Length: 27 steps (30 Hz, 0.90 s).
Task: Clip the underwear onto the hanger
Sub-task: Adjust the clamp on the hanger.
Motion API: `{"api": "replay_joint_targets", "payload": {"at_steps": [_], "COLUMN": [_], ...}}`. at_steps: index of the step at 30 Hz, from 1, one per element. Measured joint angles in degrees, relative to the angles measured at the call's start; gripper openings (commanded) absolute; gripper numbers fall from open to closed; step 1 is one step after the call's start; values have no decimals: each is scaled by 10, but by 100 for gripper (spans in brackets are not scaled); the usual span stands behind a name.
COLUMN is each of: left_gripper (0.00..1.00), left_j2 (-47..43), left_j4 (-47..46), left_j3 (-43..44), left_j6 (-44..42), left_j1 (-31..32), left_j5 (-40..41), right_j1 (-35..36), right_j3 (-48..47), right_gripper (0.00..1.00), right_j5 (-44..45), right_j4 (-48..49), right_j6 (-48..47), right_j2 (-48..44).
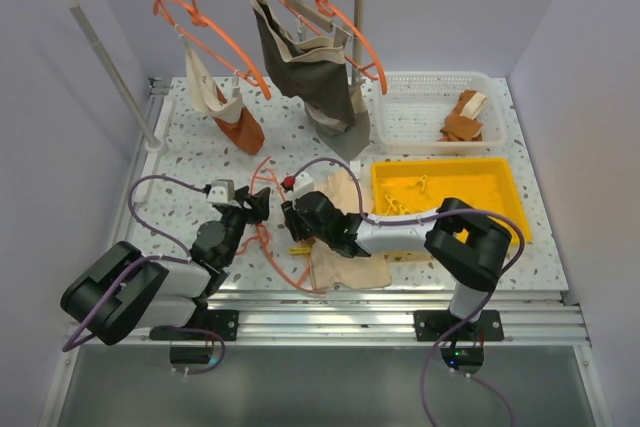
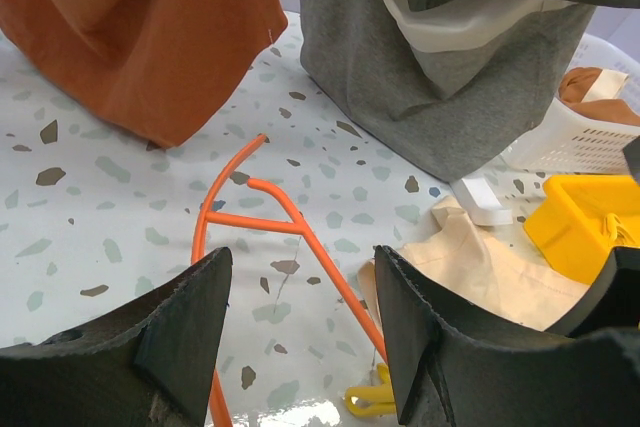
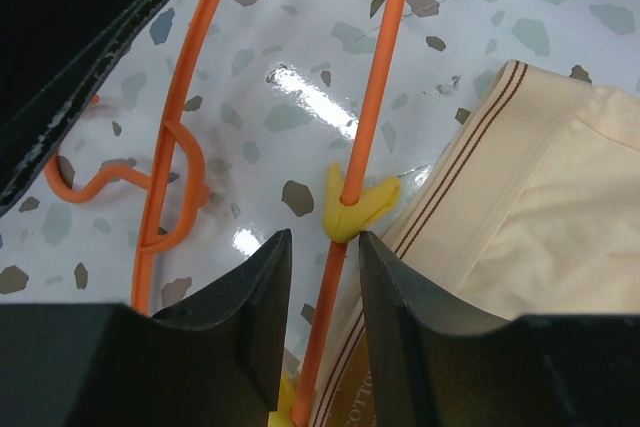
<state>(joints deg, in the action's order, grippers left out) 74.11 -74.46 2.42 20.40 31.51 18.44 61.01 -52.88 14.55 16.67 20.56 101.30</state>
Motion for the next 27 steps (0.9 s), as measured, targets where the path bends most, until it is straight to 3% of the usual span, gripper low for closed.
{"api": "replay_joint_targets", "payload": {"at_steps": [7, 18, 27], "left_gripper": [63, 63, 63], "left_j2": [6, 109, 84], "left_j4": [-1, 0, 0], "left_j3": [0, 0, 0], "left_j6": [0, 15, 15], "left_j1": [0, 0, 0], "left_j5": [0, -13, -13], "right_j1": [0, 0, 0], "right_j3": [-23, -73, -100], "right_gripper": [37, 35, 38], "right_j5": [23, 45, 61], "right_j4": [-33, -44, -45], "right_j6": [0, -5, -8], "right_j2": [21, 70, 87]}}
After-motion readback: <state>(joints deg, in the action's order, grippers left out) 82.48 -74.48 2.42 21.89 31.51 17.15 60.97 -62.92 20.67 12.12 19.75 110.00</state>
